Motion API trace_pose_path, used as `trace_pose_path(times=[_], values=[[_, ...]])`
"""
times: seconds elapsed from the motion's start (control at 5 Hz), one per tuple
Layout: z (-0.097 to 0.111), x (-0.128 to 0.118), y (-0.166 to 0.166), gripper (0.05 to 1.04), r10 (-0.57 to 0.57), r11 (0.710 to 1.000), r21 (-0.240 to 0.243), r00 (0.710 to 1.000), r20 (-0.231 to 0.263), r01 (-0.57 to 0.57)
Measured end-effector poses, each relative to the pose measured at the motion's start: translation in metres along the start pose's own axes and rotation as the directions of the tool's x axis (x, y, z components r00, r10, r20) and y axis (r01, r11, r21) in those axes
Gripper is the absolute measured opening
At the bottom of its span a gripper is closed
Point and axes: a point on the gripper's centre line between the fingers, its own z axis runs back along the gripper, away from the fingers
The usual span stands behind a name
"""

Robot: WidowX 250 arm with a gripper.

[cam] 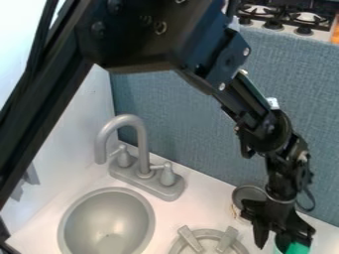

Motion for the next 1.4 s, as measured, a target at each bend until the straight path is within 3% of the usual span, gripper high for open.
trace_pose_path(times=[0.2,0.4,0.6,0.8,1.0,1.2,1.4], values=[[-0.003,0.001,0.002,0.174,0.007,0.998,-0.067,1.0,0.015,-0.006],[0.005,-0.009,0.004,0.104,0.021,0.995,-0.1,0.999,0.039,-0.017],[0.046,-0.017,0.007,0.102,0.057,0.994,-0.099,0.991,0.119,-0.045],[0.072,-0.044,0.018,0.102,0.128,0.992,-0.024,0.982,0.136,-0.126],[0.079,-0.075,0.032,0.102,0.181,0.979,0.075,0.979,0.091,-0.188],[0.07,-0.095,0.046,0.102,0.225,0.97,0.092,0.974,0.037,-0.227],[0.059,-0.087,0.06,0.102,0.223,0.972,0.067,0.974,0.047,-0.226]])
